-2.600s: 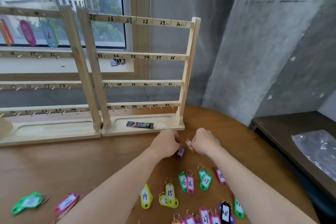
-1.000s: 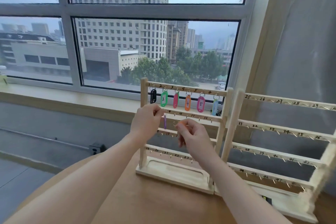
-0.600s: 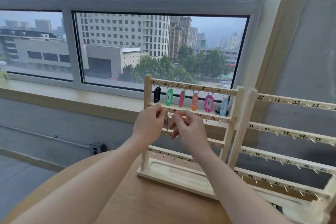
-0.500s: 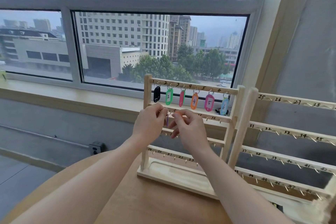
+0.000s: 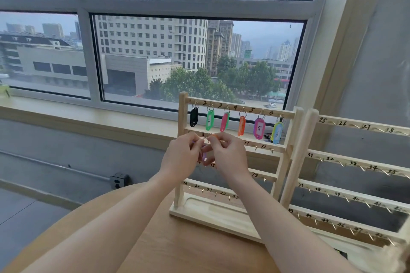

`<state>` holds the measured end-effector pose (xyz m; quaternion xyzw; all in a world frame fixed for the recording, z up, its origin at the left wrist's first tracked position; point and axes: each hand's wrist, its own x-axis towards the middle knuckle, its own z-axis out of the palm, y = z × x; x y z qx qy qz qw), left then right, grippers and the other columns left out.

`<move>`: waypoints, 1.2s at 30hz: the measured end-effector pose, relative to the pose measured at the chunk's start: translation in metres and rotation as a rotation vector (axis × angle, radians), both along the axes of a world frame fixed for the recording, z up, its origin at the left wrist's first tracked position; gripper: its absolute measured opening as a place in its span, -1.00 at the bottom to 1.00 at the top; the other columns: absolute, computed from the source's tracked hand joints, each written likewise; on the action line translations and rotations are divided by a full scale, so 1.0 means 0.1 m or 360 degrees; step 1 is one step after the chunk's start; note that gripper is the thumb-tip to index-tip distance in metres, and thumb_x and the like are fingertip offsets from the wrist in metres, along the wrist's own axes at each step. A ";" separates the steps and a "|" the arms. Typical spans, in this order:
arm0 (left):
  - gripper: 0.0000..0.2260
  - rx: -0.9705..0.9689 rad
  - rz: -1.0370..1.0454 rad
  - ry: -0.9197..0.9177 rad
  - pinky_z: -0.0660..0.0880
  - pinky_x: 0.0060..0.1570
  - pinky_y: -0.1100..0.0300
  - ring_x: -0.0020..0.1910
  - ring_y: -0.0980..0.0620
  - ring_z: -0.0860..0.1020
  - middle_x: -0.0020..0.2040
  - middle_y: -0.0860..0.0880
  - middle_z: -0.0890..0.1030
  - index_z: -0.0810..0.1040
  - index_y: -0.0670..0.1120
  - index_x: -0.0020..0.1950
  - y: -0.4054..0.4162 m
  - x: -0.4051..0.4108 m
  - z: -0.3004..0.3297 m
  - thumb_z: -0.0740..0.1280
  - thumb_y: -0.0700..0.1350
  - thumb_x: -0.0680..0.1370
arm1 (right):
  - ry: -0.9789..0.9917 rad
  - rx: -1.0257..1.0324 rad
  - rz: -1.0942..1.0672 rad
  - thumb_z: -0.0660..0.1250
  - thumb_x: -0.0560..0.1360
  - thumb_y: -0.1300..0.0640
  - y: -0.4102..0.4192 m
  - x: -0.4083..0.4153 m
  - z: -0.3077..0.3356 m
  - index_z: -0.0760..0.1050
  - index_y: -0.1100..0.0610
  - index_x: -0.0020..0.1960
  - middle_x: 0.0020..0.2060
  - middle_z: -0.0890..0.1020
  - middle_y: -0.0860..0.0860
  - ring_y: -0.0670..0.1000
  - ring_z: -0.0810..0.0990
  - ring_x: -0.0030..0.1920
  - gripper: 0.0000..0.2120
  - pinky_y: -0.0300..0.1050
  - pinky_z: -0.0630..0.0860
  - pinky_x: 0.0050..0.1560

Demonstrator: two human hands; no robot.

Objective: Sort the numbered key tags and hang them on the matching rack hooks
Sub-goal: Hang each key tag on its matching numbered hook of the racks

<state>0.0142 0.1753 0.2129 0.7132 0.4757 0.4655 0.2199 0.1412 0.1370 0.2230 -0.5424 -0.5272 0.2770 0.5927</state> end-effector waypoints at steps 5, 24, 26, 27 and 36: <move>-0.76 -0.0034 -0.0001 0.0124 0.58 -0.12 0.00 -0.29 0.08 0.60 -0.37 0.06 0.64 0.56 0.05 -0.19 -0.05 -0.17 -0.06 0.25 -0.05 0.66 | -0.0103 -0.0057 -0.0068 0.27 0.65 0.13 -0.01 -0.07 0.01 0.59 0.17 -0.07 -0.32 0.72 -0.01 0.13 0.63 -0.50 -0.81 -0.13 0.54 -0.36; -0.76 -0.0318 -0.0426 0.0350 0.42 -0.31 0.17 -0.40 0.17 0.50 -0.35 0.12 0.67 0.59 0.03 -0.15 -0.58 0.36 -0.56 0.23 -0.03 0.67 | -0.0484 -0.0669 -0.0228 0.20 0.69 0.06 -1.02 0.61 -0.43 0.58 0.18 -0.12 -0.37 0.68 0.01 -0.04 0.57 -0.52 -0.68 -0.27 0.42 -0.46; -0.76 -0.0323 -0.0547 0.0378 0.43 -0.32 0.18 -0.41 0.18 0.50 -0.33 0.11 0.67 0.59 0.04 -0.16 -0.77 0.68 -0.62 0.23 -0.02 0.67 | -0.0613 -0.0733 -0.0320 0.23 0.67 0.06 -1.38 0.92 -0.52 0.56 0.13 -0.20 -0.43 0.65 -0.03 -0.08 0.54 -0.55 -0.68 -0.25 0.43 -0.43; -0.75 -0.0334 -0.0613 0.0389 0.42 -0.33 0.18 -0.43 0.20 0.50 -0.33 0.10 0.67 0.58 0.04 -0.16 -0.87 0.85 -0.65 0.23 -0.01 0.67 | -0.0677 -0.0772 -0.0375 0.23 0.66 0.06 -1.57 1.10 -0.56 0.56 0.12 -0.22 -0.44 0.64 -0.03 -0.10 0.52 -0.57 -0.68 -0.26 0.42 -0.44; -0.83 -0.0558 -0.1212 0.0547 0.58 -0.16 0.14 -0.19 -0.01 0.66 -0.27 0.02 0.68 0.62 -0.05 -0.17 -1.88 2.10 -1.17 0.32 -0.13 0.61 | -0.0703 -0.1135 -0.0934 0.31 0.63 0.06 -3.35 2.52 -0.98 0.66 0.10 -0.25 -0.51 0.54 -0.12 -0.18 0.44 -0.51 -0.68 -0.39 0.29 -0.50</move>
